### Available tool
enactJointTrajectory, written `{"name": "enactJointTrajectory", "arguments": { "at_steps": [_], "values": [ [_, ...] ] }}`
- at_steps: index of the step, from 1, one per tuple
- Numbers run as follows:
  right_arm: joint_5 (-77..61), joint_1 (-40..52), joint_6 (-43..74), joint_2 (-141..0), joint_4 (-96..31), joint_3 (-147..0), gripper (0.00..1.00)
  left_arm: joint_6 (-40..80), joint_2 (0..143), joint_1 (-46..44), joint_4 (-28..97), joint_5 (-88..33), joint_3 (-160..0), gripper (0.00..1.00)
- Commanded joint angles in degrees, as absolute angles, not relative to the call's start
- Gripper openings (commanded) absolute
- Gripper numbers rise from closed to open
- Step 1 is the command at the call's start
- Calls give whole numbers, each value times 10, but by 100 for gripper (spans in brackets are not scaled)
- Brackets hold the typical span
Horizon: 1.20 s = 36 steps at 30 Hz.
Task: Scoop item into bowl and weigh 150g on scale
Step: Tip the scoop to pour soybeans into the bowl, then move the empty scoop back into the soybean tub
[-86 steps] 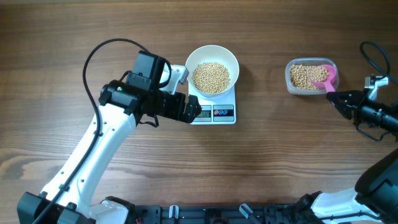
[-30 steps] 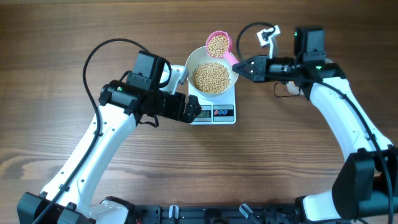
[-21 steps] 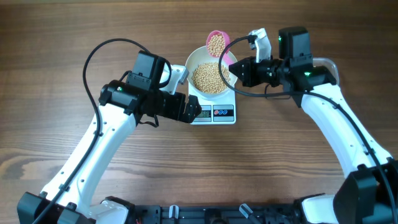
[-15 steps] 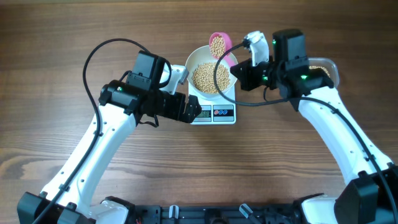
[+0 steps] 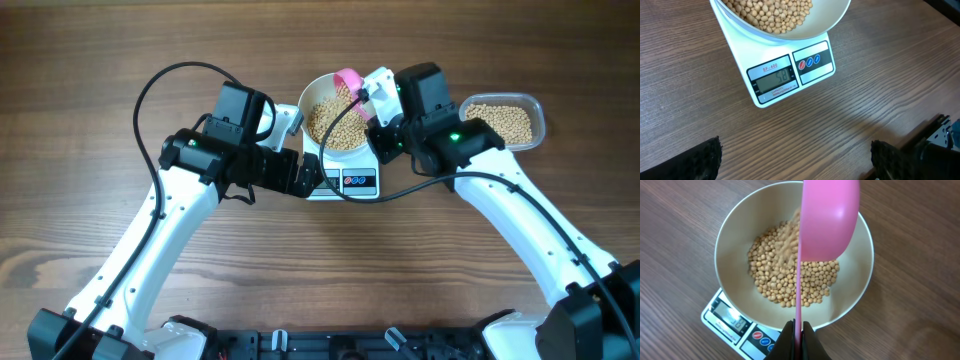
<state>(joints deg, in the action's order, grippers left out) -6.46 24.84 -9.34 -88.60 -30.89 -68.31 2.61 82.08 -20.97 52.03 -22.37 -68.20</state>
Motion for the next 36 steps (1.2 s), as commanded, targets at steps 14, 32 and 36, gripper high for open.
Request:
{"name": "enactJointTrajectory", "arguments": {
  "at_steps": [14,32,36],
  "values": [
    [97,288,-186,-822,-311,-694,4,17,824,-209,519,-229,-685,100],
    [145,302,-122,-811,-339,-694,4,17,824,-209,519,-229,-685,100],
    [-56,251,-73,-810,-342,-695,4,17,824,-209,519,-229,-685,100]
  ]
}}
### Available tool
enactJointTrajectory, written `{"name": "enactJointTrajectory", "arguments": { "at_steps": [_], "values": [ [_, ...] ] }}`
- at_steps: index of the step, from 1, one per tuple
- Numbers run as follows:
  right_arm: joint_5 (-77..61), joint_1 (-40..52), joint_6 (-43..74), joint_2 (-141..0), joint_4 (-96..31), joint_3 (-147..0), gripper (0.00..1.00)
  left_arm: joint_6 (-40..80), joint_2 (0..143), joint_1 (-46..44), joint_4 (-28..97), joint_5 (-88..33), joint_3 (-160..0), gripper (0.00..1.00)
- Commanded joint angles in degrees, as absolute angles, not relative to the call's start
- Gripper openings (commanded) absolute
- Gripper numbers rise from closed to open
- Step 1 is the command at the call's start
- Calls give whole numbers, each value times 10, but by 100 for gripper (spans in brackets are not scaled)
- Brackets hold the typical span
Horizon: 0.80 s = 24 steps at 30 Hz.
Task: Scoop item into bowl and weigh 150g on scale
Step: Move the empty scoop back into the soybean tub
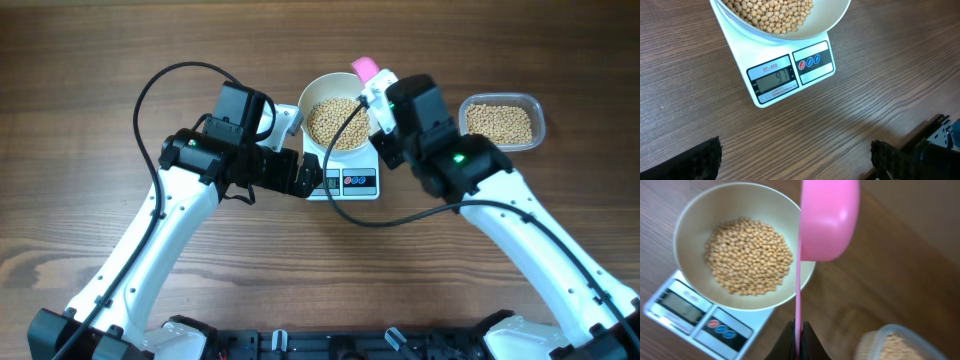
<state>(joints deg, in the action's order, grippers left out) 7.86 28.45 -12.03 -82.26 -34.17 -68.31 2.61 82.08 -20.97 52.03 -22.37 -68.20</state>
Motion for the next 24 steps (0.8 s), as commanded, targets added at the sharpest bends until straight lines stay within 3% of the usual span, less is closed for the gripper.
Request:
{"name": "enactJointTrajectory", "arguments": {
  "at_steps": [1,8,13,24],
  "values": [
    [-141,220,-72,-806,-341,-695,4,17,824,-209,519,-229,-685,100],
    [-430,-18,-43,-795,-353,-694,4,17,824,-209,519,-229,-685,100],
    [-355,-163,-45,-795,-448,-693,5,17,824,-209,519,-229,-685,100],
    [-273,-192,-75,-805,-505,-689,4,17,824,-209,519,-229,-685,100]
  ]
}}
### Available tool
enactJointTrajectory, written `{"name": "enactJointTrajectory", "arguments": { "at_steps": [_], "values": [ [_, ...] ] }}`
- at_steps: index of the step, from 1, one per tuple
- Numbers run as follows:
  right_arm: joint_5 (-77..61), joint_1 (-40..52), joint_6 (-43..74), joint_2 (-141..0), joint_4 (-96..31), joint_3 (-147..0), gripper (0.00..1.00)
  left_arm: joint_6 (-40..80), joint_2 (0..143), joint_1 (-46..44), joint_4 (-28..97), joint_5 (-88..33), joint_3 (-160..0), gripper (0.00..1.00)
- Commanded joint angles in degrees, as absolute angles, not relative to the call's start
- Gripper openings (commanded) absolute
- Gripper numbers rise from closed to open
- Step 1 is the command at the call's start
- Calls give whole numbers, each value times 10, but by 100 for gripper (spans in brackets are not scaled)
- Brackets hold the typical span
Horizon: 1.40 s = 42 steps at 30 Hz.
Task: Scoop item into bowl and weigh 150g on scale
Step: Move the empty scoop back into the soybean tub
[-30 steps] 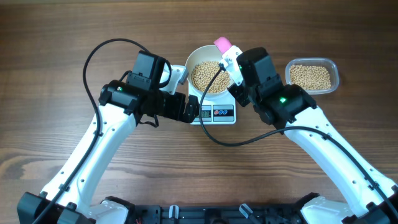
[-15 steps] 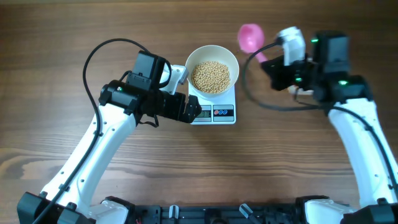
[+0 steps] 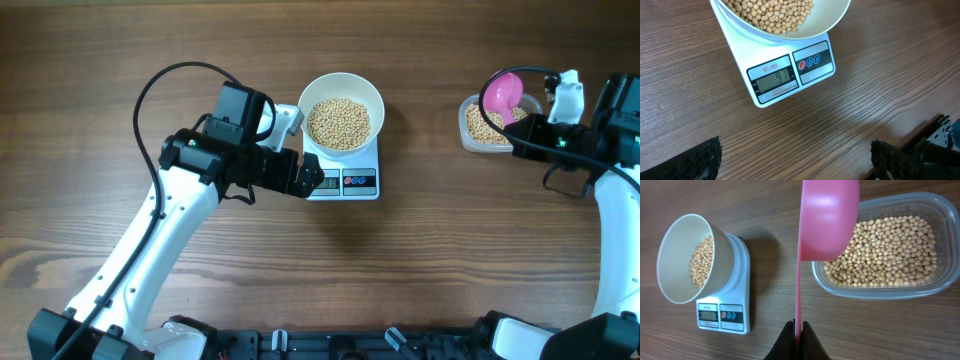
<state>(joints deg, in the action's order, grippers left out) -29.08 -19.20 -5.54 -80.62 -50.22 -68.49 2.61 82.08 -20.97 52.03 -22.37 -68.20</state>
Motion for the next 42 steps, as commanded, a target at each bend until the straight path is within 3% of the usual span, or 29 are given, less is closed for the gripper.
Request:
{"name": "enactJointTrajectory", "arguments": {
  "at_steps": [1,21,42],
  "values": [
    [-270,-192,-75,-806,-504,-688,4,17,824,-209,519,-229,-685,100],
    [-182,-190,-75,-806,-540,-674,4,17,824,-209,519,-229,-685,100],
    [27,-99,-57,-812,-551,-665,4,17,824,-209,519,-229,-685,100]
  ]
}}
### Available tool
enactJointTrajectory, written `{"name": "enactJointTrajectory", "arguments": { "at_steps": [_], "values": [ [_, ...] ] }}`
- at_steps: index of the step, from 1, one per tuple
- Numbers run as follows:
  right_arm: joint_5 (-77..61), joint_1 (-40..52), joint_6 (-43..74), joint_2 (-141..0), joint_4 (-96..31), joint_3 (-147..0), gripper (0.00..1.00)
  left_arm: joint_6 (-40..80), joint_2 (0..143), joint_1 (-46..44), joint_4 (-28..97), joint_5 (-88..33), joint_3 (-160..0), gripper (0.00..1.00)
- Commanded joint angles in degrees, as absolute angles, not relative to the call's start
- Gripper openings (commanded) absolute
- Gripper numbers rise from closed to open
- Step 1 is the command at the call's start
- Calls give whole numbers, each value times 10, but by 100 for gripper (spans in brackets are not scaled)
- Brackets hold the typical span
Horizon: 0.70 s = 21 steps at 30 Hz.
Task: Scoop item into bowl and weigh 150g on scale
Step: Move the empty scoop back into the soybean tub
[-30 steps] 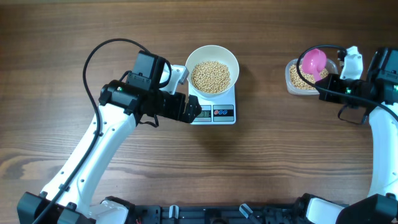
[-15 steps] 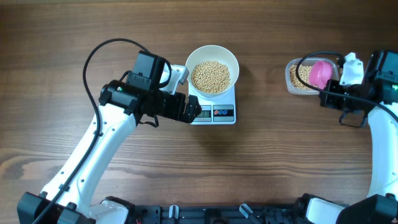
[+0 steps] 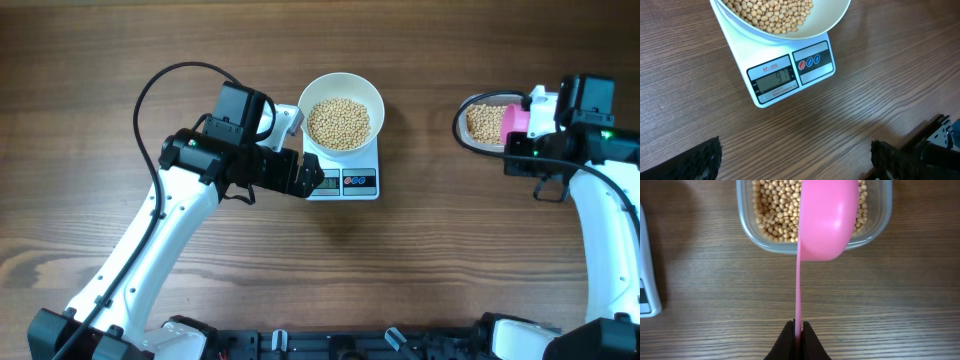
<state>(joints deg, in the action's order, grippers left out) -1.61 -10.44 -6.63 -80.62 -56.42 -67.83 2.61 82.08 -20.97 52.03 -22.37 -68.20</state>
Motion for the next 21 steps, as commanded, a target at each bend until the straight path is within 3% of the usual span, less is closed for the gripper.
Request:
{"name": "enactJointTrajectory", "arguments": {
  "at_steps": [1,21],
  "values": [
    [35,-99,-54,-813,-540,-661,4,17,824,-209,519,-229,-685,100],
    [44,-99,-50,-928,-446,-649,4,17,824,-209,519,-229,-685,100]
  ]
}}
